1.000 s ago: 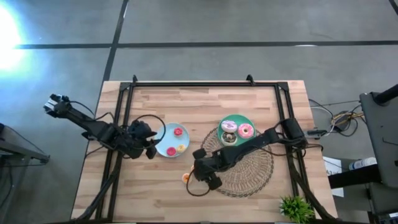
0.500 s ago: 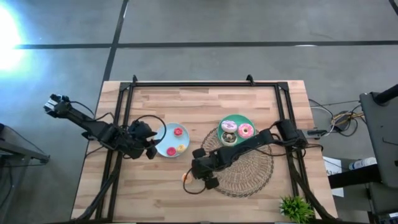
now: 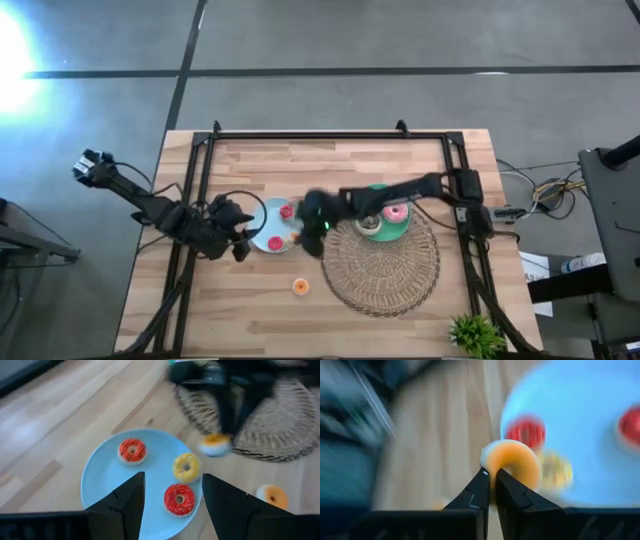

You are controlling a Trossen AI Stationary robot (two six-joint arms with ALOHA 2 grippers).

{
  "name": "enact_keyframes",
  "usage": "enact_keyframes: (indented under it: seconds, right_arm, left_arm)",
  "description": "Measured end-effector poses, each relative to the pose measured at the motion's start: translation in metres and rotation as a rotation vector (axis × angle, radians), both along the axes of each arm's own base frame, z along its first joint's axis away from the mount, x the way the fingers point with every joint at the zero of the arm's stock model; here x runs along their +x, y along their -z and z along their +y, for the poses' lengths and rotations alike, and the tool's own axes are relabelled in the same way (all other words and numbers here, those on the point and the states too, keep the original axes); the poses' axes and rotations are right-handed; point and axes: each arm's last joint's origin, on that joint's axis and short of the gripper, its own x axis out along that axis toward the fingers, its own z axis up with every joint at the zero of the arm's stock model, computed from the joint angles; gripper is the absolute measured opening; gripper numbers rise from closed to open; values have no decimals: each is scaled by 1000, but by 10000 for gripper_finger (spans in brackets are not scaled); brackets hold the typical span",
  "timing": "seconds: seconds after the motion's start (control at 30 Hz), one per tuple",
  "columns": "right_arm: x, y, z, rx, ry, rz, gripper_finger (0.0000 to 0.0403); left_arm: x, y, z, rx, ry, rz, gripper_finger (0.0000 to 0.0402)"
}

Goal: Pick & Place donuts
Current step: Put the blue doughnut on the blue plate

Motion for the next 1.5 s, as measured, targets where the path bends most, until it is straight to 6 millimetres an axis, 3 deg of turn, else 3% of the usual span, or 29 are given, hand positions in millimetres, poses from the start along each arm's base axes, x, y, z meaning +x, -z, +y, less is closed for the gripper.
enact_keyframes:
  seconds: [0.13,0.23,0.5,0.63,0.9,1.2,1.5]
  right_arm:
    - [6,-13,-41,323,234,-193,14]
    - [6,-21,-57,555,399,-338,13]
    - [11,-26,-49,843,579,-383,13]
    - [14,-32,-43,917,660,-403,13]
    - [15,-32,-22,993,780,-421,13]
    - [17,-37,-22,994,818,-464,13]
    - [18,-41,-15,1005,812,-470,13]
  left_arm:
    - [0,-5,-9,87,18,-83,171]
    - [4,-6,-17,168,21,-131,171]
    - [25,14,-31,496,-45,-80,171]
    - [29,19,-33,543,-101,-93,171]
    - [35,10,-33,561,-223,-193,171]
    - [46,20,-38,534,-220,-182,171]
    - [52,26,-32,620,-295,-174,171]
